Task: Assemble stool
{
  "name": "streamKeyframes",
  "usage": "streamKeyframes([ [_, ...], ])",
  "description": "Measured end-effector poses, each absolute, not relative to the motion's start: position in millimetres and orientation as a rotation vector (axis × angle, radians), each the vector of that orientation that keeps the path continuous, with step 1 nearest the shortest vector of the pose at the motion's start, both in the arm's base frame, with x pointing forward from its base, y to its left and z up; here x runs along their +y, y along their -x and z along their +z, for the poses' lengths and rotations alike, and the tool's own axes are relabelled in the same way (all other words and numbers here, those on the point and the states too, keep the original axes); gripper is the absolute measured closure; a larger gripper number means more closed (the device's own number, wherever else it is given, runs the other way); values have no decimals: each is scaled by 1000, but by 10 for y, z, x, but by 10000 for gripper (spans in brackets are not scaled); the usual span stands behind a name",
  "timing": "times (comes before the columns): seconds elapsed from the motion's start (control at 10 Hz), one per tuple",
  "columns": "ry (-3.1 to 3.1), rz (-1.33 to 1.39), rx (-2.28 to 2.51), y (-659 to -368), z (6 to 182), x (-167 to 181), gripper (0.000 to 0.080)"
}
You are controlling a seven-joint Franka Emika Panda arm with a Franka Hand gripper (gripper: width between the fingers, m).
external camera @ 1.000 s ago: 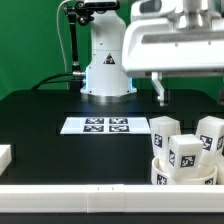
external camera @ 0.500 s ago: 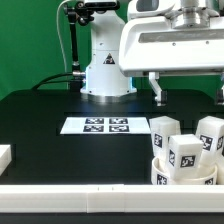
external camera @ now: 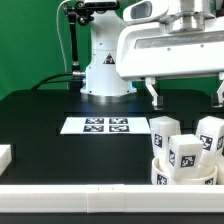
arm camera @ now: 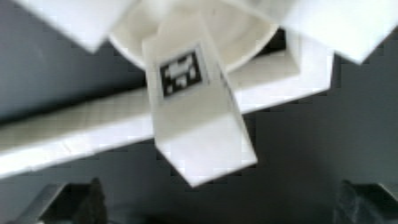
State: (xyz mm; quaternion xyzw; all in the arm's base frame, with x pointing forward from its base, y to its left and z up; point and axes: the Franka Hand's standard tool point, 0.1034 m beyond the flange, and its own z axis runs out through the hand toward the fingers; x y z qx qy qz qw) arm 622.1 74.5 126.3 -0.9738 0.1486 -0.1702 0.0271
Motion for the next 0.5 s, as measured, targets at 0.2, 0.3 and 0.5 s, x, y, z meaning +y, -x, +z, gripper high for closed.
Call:
streamKeyframes([
  [0.2,3010,-341,479,-6196,1254,725,151],
  [0.3,3006,-222,490,-6163,1250,715,151],
  [0.5,2949,-62,740,-6174,1218,712,151],
])
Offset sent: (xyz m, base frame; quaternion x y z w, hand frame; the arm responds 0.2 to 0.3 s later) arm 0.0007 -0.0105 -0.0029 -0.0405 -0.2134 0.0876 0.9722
